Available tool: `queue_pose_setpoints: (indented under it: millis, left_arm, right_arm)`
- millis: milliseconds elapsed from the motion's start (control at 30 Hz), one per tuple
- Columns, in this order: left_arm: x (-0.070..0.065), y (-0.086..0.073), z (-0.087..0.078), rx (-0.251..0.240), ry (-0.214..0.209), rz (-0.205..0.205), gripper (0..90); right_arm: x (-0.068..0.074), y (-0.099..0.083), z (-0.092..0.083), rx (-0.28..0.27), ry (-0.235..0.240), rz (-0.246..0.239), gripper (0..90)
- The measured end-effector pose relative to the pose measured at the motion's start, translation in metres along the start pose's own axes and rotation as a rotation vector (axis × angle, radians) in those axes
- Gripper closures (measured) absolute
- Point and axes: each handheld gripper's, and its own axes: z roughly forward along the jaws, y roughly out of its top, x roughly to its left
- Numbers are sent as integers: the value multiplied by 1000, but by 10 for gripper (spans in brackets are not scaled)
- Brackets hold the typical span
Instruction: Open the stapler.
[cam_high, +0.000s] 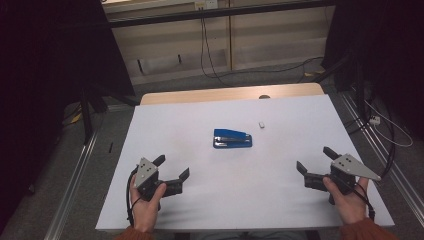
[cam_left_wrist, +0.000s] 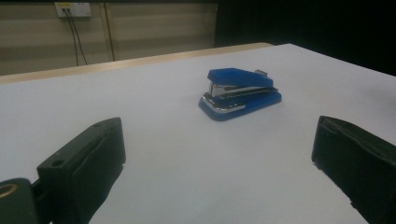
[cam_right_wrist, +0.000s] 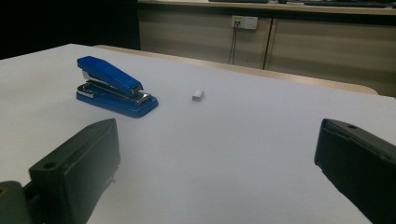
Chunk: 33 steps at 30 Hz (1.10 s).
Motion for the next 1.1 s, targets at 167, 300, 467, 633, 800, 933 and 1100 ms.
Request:
queue_pose_setpoints:
  millis: [167, 300, 467, 633, 800, 933, 1100]
  left_arm:
    - [1, 0, 1, 5, 4, -3, 29]
    - [1, 0, 1, 4, 4, -4, 29]
    - [1, -1, 2, 22, 7, -5, 29]
    - [2, -1, 1, 30, 12, -6, 29]
    - [2, -2, 2, 39, 15, -3, 29]
    - [2, -3, 5, 43, 19, -6, 29]
    - [3, -3, 10, 65, 2, -4, 29]
  right_arm:
    - [0, 0, 0, 2, 6, -2, 0]
    - [0, 0, 0, 5, 12, 1, 0]
    - [0, -1, 1, 13, 30, 5, 5]
    - [0, -1, 4, 19, 44, 7, 5]
    - [2, -1, 5, 23, 60, 8, 6]
    - [3, -1, 7, 31, 86, 8, 18]
    - [7, -1, 12, 44, 113, -4, 19]
